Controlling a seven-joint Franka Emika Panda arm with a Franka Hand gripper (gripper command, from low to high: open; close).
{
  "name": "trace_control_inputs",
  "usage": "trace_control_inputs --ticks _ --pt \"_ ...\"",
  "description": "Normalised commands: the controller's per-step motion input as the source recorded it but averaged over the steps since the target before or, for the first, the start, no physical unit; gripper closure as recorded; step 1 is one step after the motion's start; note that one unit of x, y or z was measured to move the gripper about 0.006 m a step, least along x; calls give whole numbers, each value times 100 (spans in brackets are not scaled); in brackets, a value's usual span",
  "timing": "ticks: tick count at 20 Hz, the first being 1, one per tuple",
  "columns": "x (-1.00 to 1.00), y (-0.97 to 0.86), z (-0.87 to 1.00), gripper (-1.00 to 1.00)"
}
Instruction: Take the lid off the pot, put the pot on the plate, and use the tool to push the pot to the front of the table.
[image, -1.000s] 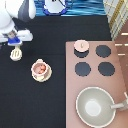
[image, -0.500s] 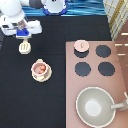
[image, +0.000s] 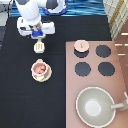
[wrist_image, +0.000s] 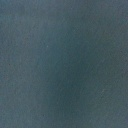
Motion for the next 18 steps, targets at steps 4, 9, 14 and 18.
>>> trace_control_inputs --ticks 4,9,14,18 --pt "-53 -10 -66 100" --pt "41 -13 -63 100" --pt "98 0 -33 100" --pt "100 1 -9 100"
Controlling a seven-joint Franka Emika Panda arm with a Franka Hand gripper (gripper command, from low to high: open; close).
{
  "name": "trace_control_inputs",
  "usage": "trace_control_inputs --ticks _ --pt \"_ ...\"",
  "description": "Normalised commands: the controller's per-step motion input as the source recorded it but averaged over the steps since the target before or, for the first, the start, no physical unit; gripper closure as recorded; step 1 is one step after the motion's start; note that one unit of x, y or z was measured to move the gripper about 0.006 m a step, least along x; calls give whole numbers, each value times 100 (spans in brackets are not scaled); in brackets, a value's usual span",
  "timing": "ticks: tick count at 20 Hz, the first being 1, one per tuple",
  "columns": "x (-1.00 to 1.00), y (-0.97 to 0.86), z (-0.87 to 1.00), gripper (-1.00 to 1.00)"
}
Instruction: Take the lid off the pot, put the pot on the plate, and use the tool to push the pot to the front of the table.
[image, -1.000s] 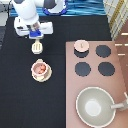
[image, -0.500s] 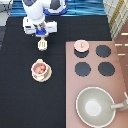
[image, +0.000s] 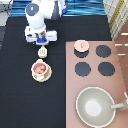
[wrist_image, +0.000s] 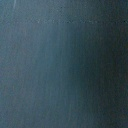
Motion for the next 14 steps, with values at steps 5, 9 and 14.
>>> trace_control_inputs --ticks 5,9,14 --pt "100 1 7 100" --pt "100 4 31 100" --pt "100 14 45 100"
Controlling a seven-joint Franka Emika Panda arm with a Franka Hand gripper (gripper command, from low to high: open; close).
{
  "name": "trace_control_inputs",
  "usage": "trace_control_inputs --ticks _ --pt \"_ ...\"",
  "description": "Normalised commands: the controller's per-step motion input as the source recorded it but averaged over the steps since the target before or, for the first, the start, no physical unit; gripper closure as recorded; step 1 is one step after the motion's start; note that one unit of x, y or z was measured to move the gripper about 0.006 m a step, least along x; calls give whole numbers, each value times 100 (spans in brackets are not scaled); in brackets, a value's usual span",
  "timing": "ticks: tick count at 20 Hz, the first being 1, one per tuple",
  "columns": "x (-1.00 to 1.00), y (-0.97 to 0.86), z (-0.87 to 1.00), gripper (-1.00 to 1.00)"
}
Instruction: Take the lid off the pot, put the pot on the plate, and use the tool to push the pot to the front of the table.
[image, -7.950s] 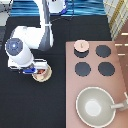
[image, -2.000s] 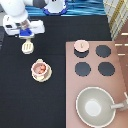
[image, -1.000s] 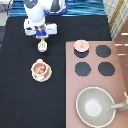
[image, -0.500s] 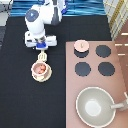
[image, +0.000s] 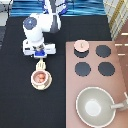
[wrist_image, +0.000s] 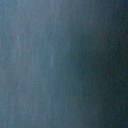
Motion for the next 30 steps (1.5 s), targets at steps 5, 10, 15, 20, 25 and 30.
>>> trace_control_inputs --ticks 5,10,15,20,25,30 --pt "100 16 53 100" --pt "100 27 38 100" --pt "100 21 30 100" --pt "88 42 25 100" --pt "82 46 24 100" --pt "100 7 43 100"
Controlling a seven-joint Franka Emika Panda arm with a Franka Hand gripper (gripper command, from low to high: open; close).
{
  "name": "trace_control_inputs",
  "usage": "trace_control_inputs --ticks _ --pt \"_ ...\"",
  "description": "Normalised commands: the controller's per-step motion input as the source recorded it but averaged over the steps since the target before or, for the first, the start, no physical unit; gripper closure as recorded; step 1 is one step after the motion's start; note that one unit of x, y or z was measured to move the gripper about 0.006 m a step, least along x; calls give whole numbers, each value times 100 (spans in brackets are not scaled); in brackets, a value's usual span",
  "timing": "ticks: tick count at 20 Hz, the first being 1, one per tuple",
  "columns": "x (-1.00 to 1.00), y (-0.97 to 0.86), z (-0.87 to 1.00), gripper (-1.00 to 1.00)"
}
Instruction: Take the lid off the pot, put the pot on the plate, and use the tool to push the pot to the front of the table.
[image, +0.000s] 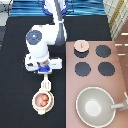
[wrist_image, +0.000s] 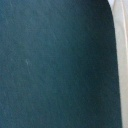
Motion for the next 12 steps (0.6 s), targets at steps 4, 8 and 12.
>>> trace_control_inputs --ticks 4,8,12 --pt "100 -2 47 100" --pt "100 -8 47 100" --pt "100 -9 48 100"
